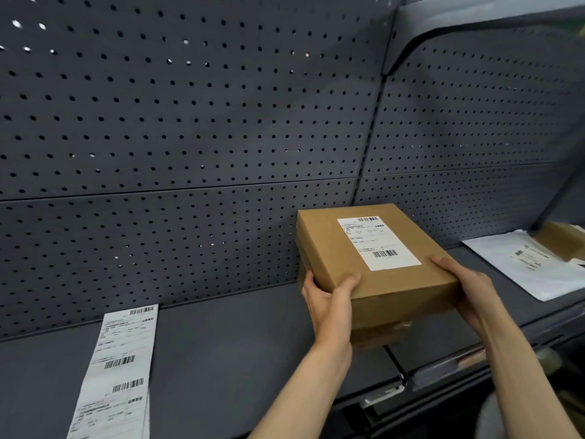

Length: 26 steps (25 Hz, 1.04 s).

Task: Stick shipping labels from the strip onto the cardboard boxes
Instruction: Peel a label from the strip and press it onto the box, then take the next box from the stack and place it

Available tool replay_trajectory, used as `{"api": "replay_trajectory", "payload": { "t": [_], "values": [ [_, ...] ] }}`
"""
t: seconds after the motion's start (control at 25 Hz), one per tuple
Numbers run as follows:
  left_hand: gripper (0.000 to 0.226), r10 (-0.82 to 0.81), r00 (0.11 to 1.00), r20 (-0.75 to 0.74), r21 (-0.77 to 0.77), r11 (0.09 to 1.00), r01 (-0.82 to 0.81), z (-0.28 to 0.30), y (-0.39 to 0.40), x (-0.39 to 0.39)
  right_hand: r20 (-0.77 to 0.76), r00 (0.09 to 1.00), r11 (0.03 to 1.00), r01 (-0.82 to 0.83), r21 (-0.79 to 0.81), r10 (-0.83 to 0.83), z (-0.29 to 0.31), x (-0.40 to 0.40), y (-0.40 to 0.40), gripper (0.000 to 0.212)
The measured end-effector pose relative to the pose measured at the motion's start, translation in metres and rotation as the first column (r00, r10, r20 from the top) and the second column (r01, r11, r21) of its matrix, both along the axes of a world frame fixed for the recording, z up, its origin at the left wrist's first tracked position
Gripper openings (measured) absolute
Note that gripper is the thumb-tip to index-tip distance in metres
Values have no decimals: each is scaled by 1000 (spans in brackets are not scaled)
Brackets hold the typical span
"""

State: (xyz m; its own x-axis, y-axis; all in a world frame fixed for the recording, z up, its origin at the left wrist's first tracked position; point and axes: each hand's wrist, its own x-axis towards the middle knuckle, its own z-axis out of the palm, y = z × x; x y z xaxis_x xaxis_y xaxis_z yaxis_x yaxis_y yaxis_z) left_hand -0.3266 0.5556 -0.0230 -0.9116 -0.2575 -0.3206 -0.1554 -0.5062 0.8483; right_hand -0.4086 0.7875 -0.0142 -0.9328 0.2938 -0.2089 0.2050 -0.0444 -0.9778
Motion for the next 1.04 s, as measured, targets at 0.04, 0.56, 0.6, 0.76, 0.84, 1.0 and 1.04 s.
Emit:
{"api": "replay_trajectory", "payload": {
  "t": [0.04,0.56,0.6,0.76,0.84,1.0,1.04],
  "values": [
    [93,2,1000,9,19,1000,-3,2,-1,0,0,1000,998,22,60,-22,1,2,-1,82],
    [27,-17,997,-79,-549,835,-29,-9,-183,71,-339,855,593,48,804,391,40,80,-174,38],
    [28,9,997,-82,-670,740,-62,-13,-220,87,-318,812,536,7,844,490,31,90,-207,38],
    [39,98,995,-15,-966,256,-40,-14,-361,173,-272,628,354,-5,935,729,-12,131,-338,39],
    [43,150,989,9,-999,-50,16,-7,-424,217,-248,558,307,-13,952,792,-27,156,-409,41],
    [38,179,984,1,-919,-388,72,15,-530,284,-235,462,277,-25,960,855,-41,203,-533,49],
    [33,174,985,-5,-903,-423,70,24,-552,299,-230,446,267,-20,964,865,-41,214,-562,51]
  ]
}}
